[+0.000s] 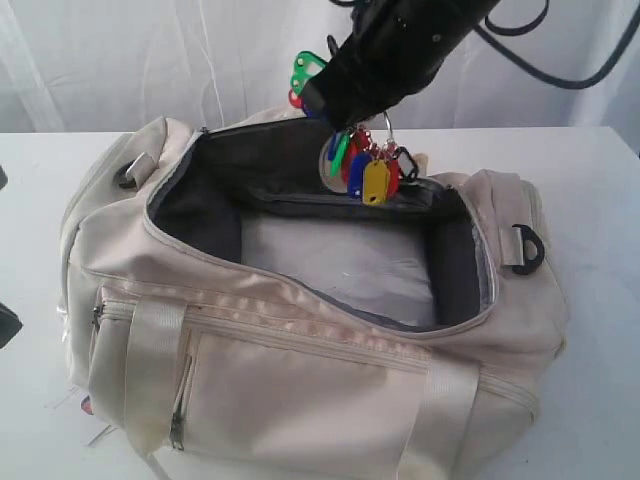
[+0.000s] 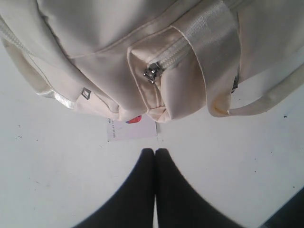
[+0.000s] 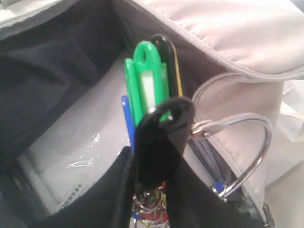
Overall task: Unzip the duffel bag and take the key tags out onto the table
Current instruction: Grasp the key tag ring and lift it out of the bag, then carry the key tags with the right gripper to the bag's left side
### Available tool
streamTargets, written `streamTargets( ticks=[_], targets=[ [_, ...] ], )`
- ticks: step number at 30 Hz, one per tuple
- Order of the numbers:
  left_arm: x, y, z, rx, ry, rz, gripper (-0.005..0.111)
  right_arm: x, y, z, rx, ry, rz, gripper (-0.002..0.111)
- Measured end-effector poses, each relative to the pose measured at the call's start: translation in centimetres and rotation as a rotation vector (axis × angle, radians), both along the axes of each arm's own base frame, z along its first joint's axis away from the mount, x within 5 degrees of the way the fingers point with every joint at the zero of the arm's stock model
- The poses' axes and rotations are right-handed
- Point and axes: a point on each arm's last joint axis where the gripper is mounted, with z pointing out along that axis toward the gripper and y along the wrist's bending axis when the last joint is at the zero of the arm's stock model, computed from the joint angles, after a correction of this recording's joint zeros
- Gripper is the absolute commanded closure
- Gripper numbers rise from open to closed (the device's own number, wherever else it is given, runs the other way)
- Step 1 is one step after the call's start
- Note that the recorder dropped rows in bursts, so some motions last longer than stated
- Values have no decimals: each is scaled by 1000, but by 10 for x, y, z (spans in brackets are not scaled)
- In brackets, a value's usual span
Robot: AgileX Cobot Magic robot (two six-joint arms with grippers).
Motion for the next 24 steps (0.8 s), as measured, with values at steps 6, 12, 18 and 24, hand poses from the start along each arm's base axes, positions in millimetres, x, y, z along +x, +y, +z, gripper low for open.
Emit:
streamTargets(
  ticks=[6,12,18,24],
  targets=[
    [0,0,0,0,0,0,107,-28,-38,39,-98,-60,-103,108],
    [0,0,0,0,0,0,107,-43,-58,51,-140,-70,-176,108],
    [-1,1,0,3,0,0,107,-51,-46,38,-37,-3,-87,108],
    [-8,18,10,54,-87,111,107,-70,-16,39,125,46,101,108]
  ],
)
